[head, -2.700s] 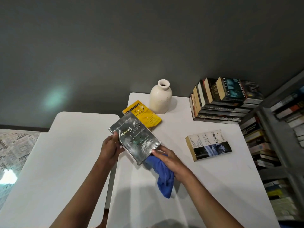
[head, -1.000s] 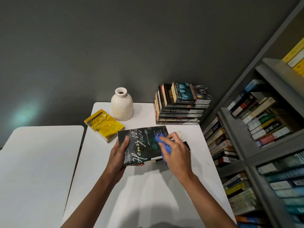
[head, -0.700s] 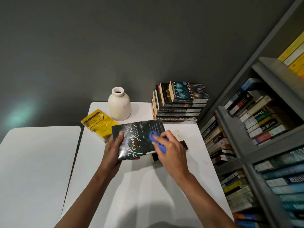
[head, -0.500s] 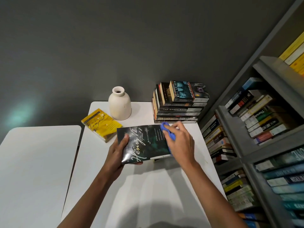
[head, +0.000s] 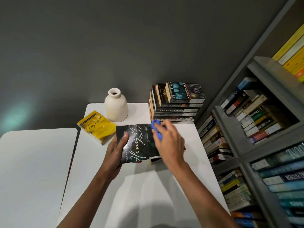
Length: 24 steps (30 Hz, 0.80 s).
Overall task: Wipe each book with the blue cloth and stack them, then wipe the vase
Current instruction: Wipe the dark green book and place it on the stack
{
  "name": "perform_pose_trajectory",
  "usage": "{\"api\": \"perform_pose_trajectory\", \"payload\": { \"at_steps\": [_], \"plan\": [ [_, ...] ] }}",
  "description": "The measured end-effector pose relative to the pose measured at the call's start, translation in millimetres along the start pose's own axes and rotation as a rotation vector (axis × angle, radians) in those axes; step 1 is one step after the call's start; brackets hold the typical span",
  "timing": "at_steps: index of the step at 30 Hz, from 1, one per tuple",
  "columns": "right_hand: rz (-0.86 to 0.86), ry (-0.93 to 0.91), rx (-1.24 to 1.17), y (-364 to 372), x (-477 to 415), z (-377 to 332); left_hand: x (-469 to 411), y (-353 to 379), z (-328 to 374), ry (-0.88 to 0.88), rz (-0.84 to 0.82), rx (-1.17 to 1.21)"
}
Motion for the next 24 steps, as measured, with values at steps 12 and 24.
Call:
{"api": "perform_pose_trajectory", "payload": {
  "at_steps": [12,24],
  "plan": [
    [-0.068,-0.057,-0.074,0,-9,3,-5,-6,-1,-0.007,0.031,0.029],
    [-0.12,-0.202,-0.06,-13,-1,6,-8,-13,-1,-0.012,0.064,0.08]
  ]
}}
Point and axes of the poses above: each hand's wrist, its own x-axis away from the middle knuckle, its own y-axis out of the palm, z = x × y, the point moved 6 cm from there along -x, towards the middle knuckle, and after that the axes turned 9 degrees about y, right-handed, at the moved point
